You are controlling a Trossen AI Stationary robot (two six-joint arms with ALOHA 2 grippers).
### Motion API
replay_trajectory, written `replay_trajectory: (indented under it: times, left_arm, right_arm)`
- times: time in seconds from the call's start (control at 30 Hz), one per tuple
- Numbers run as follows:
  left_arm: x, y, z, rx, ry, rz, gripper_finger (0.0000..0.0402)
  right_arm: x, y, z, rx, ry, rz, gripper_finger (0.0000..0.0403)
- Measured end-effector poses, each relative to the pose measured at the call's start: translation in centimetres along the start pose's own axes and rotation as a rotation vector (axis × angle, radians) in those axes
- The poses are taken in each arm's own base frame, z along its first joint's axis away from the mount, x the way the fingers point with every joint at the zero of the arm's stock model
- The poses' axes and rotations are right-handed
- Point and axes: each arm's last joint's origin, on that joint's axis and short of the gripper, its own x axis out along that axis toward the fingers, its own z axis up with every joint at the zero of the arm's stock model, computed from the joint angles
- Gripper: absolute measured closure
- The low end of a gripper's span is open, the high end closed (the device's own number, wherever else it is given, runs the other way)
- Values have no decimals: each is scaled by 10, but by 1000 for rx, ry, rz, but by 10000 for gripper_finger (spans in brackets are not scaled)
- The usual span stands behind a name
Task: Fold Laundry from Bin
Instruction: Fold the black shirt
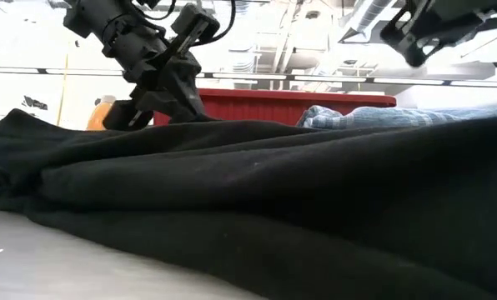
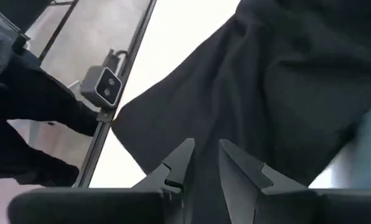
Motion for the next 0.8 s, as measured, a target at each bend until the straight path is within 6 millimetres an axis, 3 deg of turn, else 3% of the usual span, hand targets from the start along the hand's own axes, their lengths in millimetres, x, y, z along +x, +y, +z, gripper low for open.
replay_trajectory:
  times: [0.23,0.4,0.57,0.8]
  left_arm:
    - [-6,14,15,126,5,90,401]
    - [-6,18,23,187,21,84,401]
    - [-6,26,40,205,-22,114,401]
    - [-8,45,59,232,-30,204,401]
  right_arm:
    - [31,13,-25,153,74,-26,386]
    - [53,19,-27,173,2,-9,379]
    - [71,19,-34,190,49,-44,383]
    - [73,16,-48,241,150,-112,386]
